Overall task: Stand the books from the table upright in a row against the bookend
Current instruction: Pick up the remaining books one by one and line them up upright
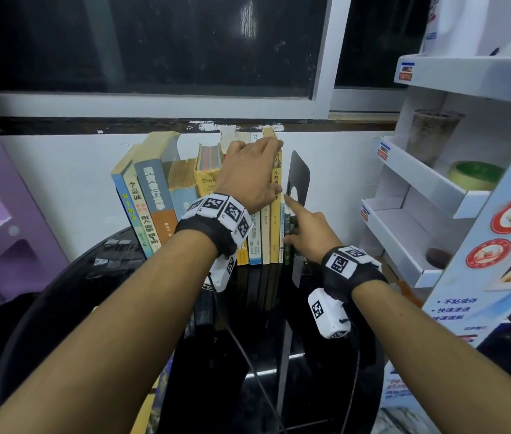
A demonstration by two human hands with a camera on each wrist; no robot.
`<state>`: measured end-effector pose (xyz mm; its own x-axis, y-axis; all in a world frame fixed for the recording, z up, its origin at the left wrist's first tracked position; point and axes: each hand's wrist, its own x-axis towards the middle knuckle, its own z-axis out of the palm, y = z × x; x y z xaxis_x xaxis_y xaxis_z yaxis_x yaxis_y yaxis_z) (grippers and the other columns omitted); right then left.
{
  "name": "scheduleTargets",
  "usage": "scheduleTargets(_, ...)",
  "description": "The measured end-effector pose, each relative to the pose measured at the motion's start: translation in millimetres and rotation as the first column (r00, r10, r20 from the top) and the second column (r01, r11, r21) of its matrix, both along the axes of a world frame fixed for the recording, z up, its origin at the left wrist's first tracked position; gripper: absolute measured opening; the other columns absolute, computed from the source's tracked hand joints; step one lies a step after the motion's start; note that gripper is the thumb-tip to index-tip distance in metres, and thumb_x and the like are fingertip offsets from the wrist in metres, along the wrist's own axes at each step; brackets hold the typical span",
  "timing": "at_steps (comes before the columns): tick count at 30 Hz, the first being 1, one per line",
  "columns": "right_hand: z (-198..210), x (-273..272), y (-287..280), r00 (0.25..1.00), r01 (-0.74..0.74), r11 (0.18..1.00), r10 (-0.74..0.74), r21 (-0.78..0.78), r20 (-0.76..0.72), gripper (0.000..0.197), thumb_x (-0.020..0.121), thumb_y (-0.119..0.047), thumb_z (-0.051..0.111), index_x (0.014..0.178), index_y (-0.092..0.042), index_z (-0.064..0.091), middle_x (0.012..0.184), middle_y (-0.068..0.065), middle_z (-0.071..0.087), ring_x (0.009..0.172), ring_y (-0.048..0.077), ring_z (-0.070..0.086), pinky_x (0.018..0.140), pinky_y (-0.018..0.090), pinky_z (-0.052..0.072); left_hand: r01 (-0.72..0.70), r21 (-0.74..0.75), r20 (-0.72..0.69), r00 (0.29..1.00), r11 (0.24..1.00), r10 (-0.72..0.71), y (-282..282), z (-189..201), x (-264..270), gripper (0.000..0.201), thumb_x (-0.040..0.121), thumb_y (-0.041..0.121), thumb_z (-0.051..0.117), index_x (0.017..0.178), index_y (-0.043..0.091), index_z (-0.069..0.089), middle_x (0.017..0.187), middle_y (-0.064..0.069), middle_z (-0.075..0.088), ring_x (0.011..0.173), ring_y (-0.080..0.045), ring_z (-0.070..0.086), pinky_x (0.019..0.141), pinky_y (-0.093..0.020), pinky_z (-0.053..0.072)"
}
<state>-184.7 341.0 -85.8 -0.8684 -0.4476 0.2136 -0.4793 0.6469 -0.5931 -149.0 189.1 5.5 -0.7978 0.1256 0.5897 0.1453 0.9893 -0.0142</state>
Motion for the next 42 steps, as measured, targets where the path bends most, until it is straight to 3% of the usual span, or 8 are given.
scheduleTargets(4,-2,-5,-4,1.000,0.013,1.000,-0.013,-0.007,0.001,0.083,0.087,-0.005,0.063,0.149,-0.036,0.019,0.120,0.013,0.064,0.099,0.024,0.068,0.089,0.042,0.055,0.005,-0.005,-0.013,1.000,1.000,-0.005,0,-1,0,0.074,0.080,0.041,0.070,0.141,0.019,0.034,0.145,0.000,0.045,0.128,-0.021,0.047,0.111,-0.036,0.020)
scheduleTargets(15,3,-5,-5,1.000,0.001,1.000,-0.001,0.016,0.023,0.081,0.088,-0.004,0.062,0.150,-0.032,0.017,0.125,0.014,0.062,0.104,0.026,0.066,0.089,0.040,0.055,0.014,-0.023,-0.012,1.000,1.000,-0.014,0,0,1,0.075,0.081,0.041,0.069,0.142,0.018,0.033,0.147,-0.001,0.042,0.130,-0.022,0.045,0.112,-0.037,0.020)
scheduleTargets(20,12,4,-3,0.999,-0.032,0.996,0.029,0.082,0.040,0.084,0.090,-0.007,0.063,0.151,-0.025,0.009,0.132,0.013,0.058,0.109,0.027,0.064,0.089,0.038,0.052,0.035,-0.057,0.028,0.999,0.998,-0.034,-4,0,4,0.076,0.084,0.037,0.063,0.147,0.018,0.026,0.154,-0.001,0.031,0.138,-0.020,0.034,0.114,-0.038,0.014)
scheduleTargets(24,19,11,1,0.999,-0.027,0.998,0.025,0.064,0.032,0.081,0.090,-0.010,0.063,0.151,-0.023,0.012,0.130,0.013,0.059,0.106,0.026,0.065,0.089,0.035,0.052,0.075,-0.035,0.031,0.997,0.997,-0.074,-5,0,12,0.072,0.085,0.032,0.059,0.148,0.019,0.027,0.154,0.000,0.030,0.142,-0.019,0.027,0.116,-0.038,0.011)
scheduleTargets(27,27,19,3,1.000,-0.009,1.000,0.008,0.018,0.014,0.073,0.089,-0.012,0.063,0.148,-0.022,0.022,0.127,0.013,0.060,0.101,0.025,0.066,0.089,0.035,0.053,0.106,-0.007,0.011,0.994,0.994,-0.106,-5,1,21,0.068,0.084,0.028,0.059,0.146,0.017,0.032,0.151,-0.002,0.034,0.140,-0.020,0.029,0.116,-0.036,0.015)
scheduleTargets(30,35,30,7,1.000,0.022,1.000,-0.023,-0.013,-0.015,0.064,0.090,-0.014,0.063,0.145,-0.019,0.031,0.127,0.011,0.060,0.090,0.021,0.064,0.079,0.026,0.051,0.136,0.045,-0.016,0.991,0.990,-0.135,-6,0,35,0.062,0.083,0.024,0.059,0.141,0.016,0.040,0.148,-0.003,0.039,0.138,-0.021,0.032,0.115,-0.035,0.019)
scheduleTargets(36,41,54,10,0.997,0.062,0.996,-0.065,-0.064,-0.038,0.055,0.089,-0.015,0.063,0.138,-0.015,0.038,0.126,0.010,0.058,0.101,0.025,0.064,0.085,0.032,0.052,0.154,0.185,-0.080,0.987,0.971,-0.141,-16,-9,71,0.042,0.083,0.019,0.059,0.124,0.020,0.054,0.135,0.001,0.049,0.126,-0.019,0.043,0.108,-0.036,0.031)
scheduleTargets(42,39,80,-8,0.998,0.001,0.999,-0.004,0.054,0.057,0.056,0.087,-0.025,0.068,0.136,-0.013,0.042,0.130,0.005,0.056,0.114,0.022,0.057,0.094,0.029,0.046,0.057,0.282,0.082,0.993,0.958,-0.083,-45,-25,114,0.038,0.086,0.022,0.060,0.123,0.018,0.053,0.130,-0.005,0.049,0.122,-0.022,0.045,0.103,-0.040,0.038)
